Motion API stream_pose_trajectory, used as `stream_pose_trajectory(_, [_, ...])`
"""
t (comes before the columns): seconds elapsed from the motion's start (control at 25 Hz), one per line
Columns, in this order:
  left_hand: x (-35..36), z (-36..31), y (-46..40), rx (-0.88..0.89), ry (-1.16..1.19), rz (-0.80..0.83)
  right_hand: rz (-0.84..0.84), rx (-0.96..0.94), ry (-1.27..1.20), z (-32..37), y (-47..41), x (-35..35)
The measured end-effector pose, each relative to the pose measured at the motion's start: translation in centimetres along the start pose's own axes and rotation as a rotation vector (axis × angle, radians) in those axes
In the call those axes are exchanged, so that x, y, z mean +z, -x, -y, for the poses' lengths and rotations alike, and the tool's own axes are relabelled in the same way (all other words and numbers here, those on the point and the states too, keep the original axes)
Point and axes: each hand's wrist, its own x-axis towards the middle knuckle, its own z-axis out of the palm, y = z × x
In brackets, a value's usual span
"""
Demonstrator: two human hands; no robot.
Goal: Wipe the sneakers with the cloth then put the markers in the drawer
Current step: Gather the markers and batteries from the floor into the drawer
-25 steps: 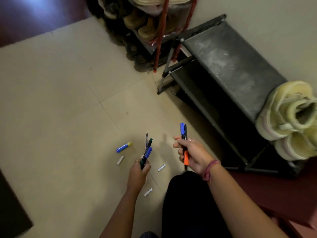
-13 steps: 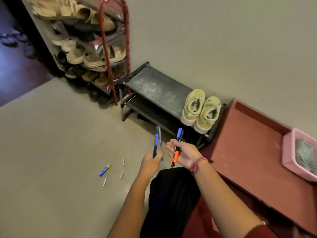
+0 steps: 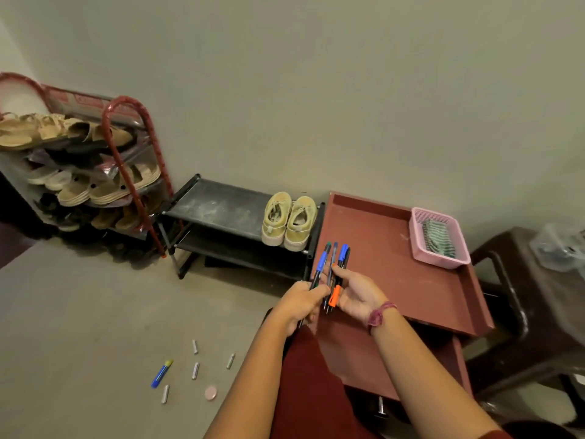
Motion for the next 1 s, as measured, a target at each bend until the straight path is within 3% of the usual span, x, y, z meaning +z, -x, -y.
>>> stream_pose_trajectory(0.24, [5.5, -1.5, 0.7, 0.001, -0.012, -0.009, -0.008, -0.070, -0.141, 2.4, 3.2, -4.7])
stream_pose_trajectory(0.68, [13.7, -0.3, -2.1, -0.162, 0.366, 0.037, -0.083, -0.053, -0.185, 5.2, 3.9, -13.4])
stream_pose_trajectory(1.0, [16.5, 4.2, -5.3, -0.401, 0.244, 0.067, -0.246, 0.097, -0.120, 2.7, 1.7, -21.4])
